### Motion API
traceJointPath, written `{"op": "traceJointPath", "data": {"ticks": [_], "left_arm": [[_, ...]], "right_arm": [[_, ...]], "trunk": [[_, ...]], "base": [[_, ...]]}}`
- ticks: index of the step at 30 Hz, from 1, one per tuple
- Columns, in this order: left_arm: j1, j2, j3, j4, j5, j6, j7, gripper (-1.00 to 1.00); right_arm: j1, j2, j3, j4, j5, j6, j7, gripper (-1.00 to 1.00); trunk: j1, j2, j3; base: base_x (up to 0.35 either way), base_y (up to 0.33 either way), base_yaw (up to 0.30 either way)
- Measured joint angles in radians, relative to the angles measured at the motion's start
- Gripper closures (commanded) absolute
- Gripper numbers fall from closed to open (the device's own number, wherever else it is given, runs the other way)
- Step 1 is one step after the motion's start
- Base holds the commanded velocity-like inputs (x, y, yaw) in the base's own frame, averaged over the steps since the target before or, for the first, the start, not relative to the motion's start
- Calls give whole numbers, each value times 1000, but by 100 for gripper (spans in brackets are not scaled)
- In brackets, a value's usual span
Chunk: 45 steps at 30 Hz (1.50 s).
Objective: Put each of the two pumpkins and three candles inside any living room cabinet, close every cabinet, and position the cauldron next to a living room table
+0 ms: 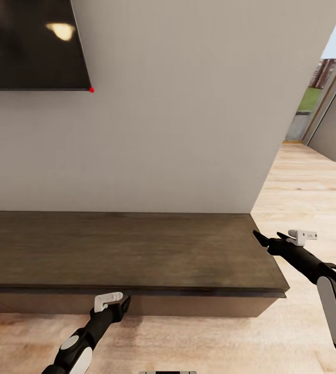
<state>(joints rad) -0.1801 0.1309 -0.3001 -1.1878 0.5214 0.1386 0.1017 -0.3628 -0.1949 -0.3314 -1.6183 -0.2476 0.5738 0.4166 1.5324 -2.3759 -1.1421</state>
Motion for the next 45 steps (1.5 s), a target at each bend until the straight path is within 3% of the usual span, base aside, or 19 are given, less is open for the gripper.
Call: {"op": "traceJointPath", "data": {"ticks": [12, 32, 35, 38, 39, 42, 45], "left_arm": [[1, 0, -2, 4, 6, -23, 0, -100], [23, 10, 10, -38, 10, -12, -8, -100], [24, 11, 18, -90, 16, 83, -6, -100], [34, -1, 46, -166, 27, 238, 3, -100], [38, -2, 49, -173, 37, 251, 4, -100], [78, 1, 62, -197, 110, 283, 8, -100], [112, 3, 92, -224, 138, 289, 10, -100]], "right_arm": [[0, 0, 0, 0, 0, 0, 0, -100], [-5, -1, 0, -1, -1, -7, 3, -100], [-6, -1, 0, -1, -1, -8, 3, -100], [-6, -21, 0, -1, -1, -8, 5, -100], [-5, -28, 0, -1, -1, -7, 5, -100], [-4, -54, 0, -1, -1, -4, 56, -100], [-3, -60, -3, -1, -1, -3, 92, -100]], "trunk": [[0, 0, 0], [0, 0, 5], [0, 0, 10], [0, 0, 15], [0, 0, 16], [-8, 14, 28], [-19, 35, 42]], "base": [[-18, 0, 0], [-299, 0, -12], [-67, 0, -8], [-20, 0, -2], [-9, 0, -1], [-4, 0, 0], [-1, 0, 0]]}}
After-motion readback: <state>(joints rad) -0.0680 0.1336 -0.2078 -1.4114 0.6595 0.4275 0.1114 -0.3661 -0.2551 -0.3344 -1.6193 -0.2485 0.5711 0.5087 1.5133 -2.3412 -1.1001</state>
